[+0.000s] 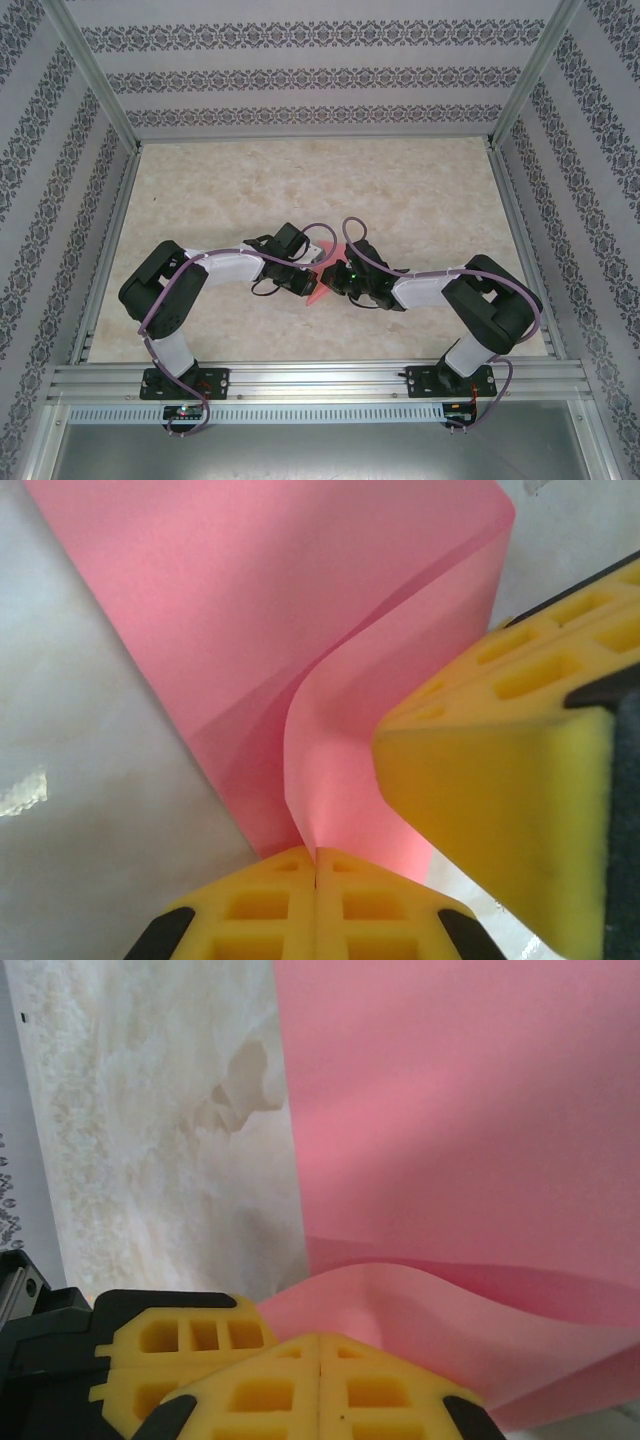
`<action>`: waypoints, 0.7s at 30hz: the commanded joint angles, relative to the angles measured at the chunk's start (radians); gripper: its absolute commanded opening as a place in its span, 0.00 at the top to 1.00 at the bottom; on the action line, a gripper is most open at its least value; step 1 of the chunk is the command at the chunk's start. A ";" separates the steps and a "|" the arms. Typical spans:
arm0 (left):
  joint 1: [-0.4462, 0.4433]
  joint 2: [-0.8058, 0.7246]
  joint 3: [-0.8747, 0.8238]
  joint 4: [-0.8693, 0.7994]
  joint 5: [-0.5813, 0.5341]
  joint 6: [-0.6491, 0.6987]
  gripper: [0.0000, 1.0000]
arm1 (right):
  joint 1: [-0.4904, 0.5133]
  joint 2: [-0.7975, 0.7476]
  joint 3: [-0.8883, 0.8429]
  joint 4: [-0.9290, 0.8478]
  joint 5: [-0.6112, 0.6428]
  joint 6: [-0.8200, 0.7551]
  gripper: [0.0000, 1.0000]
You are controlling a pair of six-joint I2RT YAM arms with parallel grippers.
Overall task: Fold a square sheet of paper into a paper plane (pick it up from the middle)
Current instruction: Third fold the triangle at the center of the table.
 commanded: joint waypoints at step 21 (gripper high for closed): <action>0.012 0.066 0.025 -0.057 -0.077 -0.012 1.00 | -0.019 -0.007 -0.053 0.104 0.005 -0.002 0.89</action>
